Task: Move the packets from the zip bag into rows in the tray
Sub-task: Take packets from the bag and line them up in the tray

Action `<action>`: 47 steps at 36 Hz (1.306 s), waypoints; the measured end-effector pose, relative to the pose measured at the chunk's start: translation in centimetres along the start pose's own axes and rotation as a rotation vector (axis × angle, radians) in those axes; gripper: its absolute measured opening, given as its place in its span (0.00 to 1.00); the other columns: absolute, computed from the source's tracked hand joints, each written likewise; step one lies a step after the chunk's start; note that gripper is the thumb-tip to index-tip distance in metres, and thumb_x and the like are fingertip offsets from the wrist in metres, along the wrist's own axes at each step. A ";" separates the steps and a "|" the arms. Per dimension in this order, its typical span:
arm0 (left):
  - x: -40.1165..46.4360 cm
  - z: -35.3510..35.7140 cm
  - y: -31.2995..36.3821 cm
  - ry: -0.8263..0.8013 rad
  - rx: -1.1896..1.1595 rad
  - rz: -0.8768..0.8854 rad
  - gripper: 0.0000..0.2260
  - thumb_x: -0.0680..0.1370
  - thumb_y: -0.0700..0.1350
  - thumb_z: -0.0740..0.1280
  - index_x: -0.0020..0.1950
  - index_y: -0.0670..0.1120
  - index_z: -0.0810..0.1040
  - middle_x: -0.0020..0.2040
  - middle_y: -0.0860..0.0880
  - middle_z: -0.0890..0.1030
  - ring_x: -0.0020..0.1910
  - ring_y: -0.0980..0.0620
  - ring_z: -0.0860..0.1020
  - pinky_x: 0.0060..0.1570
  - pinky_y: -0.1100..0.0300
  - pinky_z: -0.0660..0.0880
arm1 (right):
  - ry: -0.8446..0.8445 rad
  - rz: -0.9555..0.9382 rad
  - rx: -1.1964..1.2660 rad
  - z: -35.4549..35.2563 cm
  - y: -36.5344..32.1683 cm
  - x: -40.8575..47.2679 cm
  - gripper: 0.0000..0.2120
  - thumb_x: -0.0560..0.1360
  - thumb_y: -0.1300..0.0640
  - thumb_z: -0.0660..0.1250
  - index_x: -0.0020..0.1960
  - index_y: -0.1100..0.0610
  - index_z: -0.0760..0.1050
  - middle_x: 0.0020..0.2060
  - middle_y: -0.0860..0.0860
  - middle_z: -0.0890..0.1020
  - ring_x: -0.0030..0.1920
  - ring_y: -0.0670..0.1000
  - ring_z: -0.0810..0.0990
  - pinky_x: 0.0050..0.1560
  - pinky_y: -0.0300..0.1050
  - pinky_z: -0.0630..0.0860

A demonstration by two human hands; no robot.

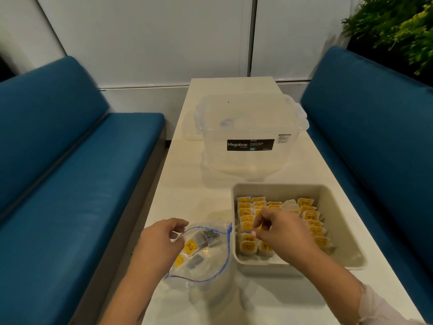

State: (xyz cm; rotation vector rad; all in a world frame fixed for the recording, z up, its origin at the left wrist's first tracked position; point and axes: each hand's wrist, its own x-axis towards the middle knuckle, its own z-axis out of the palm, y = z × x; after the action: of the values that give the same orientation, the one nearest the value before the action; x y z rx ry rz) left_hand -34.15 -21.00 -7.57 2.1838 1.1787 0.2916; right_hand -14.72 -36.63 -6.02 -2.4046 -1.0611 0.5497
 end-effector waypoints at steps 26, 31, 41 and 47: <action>-0.8 -1.2 -0.6 -0.018 -0.041 0.015 0.10 0.75 0.41 0.68 0.51 0.55 0.82 0.41 0.61 0.80 0.43 0.62 0.78 0.50 0.65 0.76 | -0.418 -0.537 -0.955 15.5 -9.5 3.6 0.18 0.80 0.62 0.57 0.69 0.65 0.65 0.66 0.61 0.72 0.65 0.60 0.71 0.62 0.56 0.71; -0.5 -1.1 -0.9 -0.024 -0.030 0.014 0.10 0.75 0.42 0.67 0.51 0.56 0.81 0.41 0.61 0.80 0.43 0.62 0.78 0.50 0.63 0.76 | -0.450 -0.471 -0.935 16.2 -9.3 4.3 0.21 0.81 0.58 0.57 0.72 0.65 0.61 0.68 0.61 0.70 0.67 0.60 0.69 0.65 0.56 0.68; 0.0 -1.1 -1.0 -0.016 -0.025 0.034 0.09 0.76 0.42 0.67 0.51 0.56 0.81 0.41 0.62 0.79 0.42 0.63 0.77 0.49 0.66 0.75 | -0.545 -0.324 -0.837 16.0 -9.7 5.7 0.33 0.75 0.52 0.68 0.74 0.62 0.57 0.68 0.60 0.69 0.67 0.61 0.70 0.65 0.57 0.69; 0.0 -1.1 -1.1 -0.013 -0.019 0.029 0.10 0.76 0.42 0.67 0.52 0.56 0.81 0.42 0.61 0.80 0.42 0.63 0.77 0.48 0.66 0.75 | -0.579 -0.225 -0.685 14.9 -9.6 5.7 0.25 0.77 0.56 0.65 0.71 0.61 0.62 0.65 0.59 0.73 0.63 0.59 0.73 0.63 0.52 0.69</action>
State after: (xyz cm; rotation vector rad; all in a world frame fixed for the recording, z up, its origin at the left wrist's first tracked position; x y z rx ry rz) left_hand -35.45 -20.12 -7.37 2.1850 1.1341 0.2995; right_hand -24.54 -22.90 -13.91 -2.6827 -2.0110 0.9571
